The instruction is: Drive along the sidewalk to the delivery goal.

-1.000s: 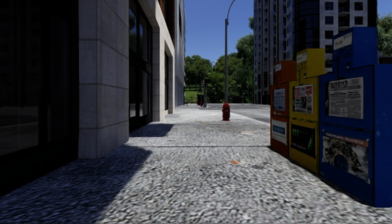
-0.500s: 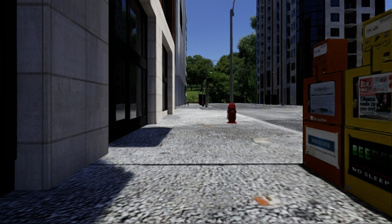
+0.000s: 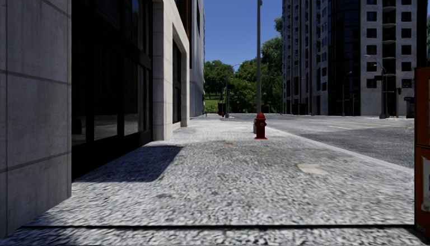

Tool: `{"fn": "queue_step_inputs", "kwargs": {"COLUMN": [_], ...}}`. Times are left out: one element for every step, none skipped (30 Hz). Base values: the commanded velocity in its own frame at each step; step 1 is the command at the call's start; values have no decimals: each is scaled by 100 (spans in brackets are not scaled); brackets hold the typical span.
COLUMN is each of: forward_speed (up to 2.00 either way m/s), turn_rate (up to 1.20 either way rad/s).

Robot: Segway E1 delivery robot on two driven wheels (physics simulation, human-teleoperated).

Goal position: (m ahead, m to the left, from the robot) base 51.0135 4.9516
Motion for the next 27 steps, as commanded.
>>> {"fn": "queue_step_inputs", "kwargs": {"forward_speed": [200,200,200,200,200,200,200,200,200,200,200,200,200,200,200,200,200,200,200,200,200,200,200,200,200,200,200], "turn_rate": [14,14,14,14,14,1,0,0,0,0,0,0,0,0,0,0,0,0,0,0,0,0,0,0,0,0,0]}}
